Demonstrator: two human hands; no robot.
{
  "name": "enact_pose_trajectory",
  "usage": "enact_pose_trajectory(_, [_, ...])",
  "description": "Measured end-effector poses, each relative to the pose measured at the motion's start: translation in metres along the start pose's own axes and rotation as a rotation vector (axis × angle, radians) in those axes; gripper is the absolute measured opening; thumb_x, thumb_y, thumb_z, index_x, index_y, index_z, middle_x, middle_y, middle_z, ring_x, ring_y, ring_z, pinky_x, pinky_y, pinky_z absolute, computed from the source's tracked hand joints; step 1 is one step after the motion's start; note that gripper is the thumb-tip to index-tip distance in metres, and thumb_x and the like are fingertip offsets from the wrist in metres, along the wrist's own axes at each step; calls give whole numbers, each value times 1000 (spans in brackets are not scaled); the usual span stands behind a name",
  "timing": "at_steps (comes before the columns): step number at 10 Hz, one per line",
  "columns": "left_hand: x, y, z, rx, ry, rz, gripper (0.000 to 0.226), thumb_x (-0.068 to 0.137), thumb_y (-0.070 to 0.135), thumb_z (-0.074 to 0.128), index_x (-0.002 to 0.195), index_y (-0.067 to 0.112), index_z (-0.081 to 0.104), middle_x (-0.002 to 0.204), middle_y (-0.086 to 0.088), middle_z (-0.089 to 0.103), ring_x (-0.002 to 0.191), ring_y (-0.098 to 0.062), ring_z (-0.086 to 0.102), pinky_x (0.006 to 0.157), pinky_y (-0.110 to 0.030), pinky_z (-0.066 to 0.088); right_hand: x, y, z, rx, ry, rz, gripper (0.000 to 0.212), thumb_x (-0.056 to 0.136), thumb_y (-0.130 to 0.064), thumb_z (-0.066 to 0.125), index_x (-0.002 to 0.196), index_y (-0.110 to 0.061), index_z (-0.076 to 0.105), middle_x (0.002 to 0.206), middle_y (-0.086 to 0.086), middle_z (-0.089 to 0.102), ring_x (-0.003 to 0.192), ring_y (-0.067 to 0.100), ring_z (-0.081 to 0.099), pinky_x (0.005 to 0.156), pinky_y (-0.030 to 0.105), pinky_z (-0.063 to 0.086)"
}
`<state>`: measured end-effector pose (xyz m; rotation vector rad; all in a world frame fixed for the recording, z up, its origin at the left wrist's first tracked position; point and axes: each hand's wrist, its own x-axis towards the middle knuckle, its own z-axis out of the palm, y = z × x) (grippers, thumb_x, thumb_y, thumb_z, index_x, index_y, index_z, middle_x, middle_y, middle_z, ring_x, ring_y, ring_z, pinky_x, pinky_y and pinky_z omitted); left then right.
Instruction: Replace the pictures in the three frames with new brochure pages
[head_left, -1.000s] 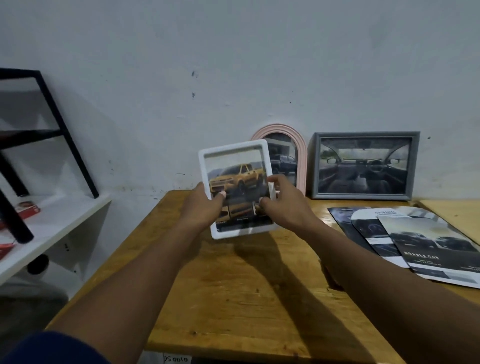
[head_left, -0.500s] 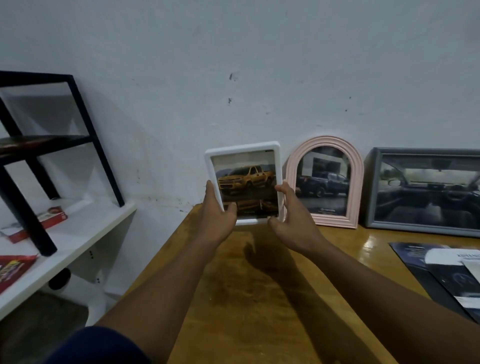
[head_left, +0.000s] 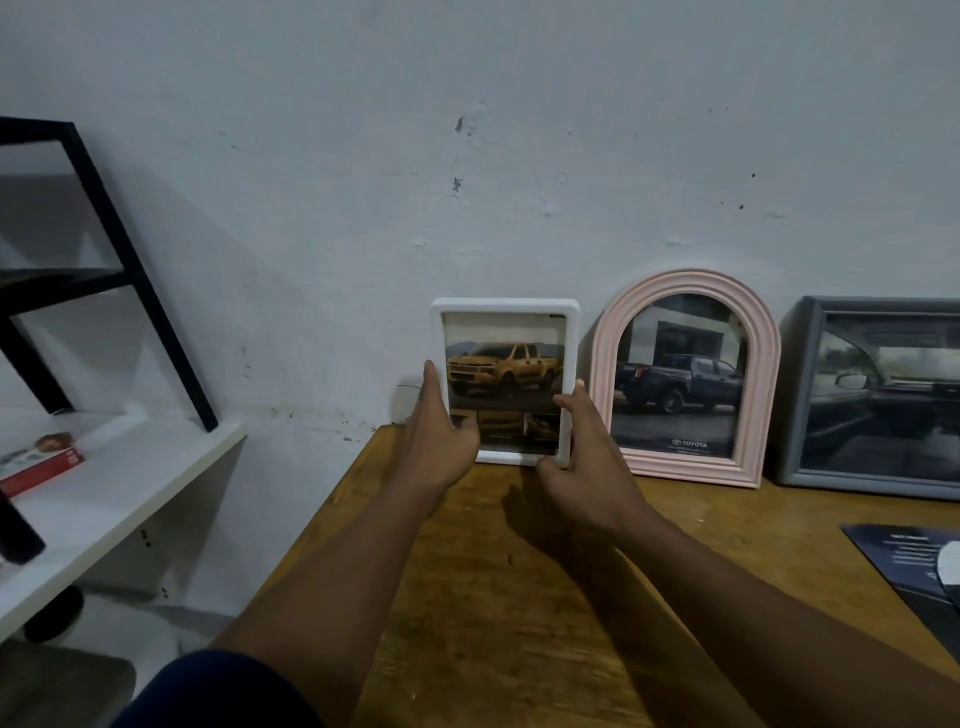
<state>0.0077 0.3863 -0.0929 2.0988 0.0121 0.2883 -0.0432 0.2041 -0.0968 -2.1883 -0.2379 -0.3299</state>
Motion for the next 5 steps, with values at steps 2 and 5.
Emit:
enact_pose_trajectory(2, [9,-6,10,59,-10,14,90,101,16,57,161,36,-7,169,0,17,145,-28,36,95,-29,46,13,4,5,-69,-19,37,78,91,-21,66,155,-26,21,167,-5,-3,152,21,11,111,29,17])
enact_pose_trajectory(5, [4,-10,12,161,-88,-6,88,100,22,58,161,34,-5,171,6,-1,156,-27,10,122,-49,27,11,-3,-3,-133,-21,56,70,92,-22,65,153,-22,30,167,0,8,151,23,17,116,38,25])
